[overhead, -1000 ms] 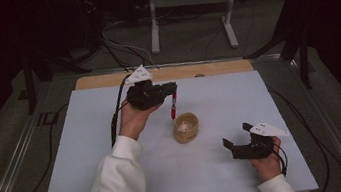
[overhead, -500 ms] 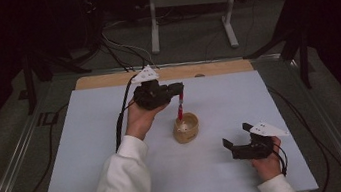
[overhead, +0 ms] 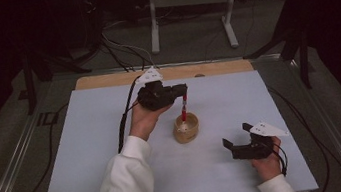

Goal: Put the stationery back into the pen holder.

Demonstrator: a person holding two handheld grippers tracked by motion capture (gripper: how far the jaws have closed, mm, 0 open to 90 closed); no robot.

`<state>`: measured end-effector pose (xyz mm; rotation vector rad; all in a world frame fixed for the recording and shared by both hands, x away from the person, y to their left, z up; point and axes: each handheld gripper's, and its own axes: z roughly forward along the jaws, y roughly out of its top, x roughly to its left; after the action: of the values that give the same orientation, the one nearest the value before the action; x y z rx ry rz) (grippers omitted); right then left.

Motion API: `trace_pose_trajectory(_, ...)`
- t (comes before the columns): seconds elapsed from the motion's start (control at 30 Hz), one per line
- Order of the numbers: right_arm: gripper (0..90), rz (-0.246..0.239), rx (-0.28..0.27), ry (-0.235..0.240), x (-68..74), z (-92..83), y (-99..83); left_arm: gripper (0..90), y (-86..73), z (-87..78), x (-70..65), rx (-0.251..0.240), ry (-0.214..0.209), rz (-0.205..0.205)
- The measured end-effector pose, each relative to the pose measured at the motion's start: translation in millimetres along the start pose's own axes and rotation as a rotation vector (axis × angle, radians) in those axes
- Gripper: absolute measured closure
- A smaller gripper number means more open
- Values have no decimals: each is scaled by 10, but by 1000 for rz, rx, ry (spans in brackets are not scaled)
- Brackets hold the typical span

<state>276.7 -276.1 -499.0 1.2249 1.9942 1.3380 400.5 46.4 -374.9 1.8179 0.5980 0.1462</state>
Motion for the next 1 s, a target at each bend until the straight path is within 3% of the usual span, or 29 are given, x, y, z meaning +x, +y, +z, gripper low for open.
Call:
trace_pose_trajectory(0.33,0,-1,-2,0,-3,-1,1,807,-73,86,-3,18,-2,-6)
trace_pose_trajectory(0.63,0,-2,0,0,-4,-1,0,808,-219,150,56,43,4,-35)
trace_pose_trajectory(1.0,0,-2,-1,0,-3,2,0,807,-370,242,82,91,12,-43)
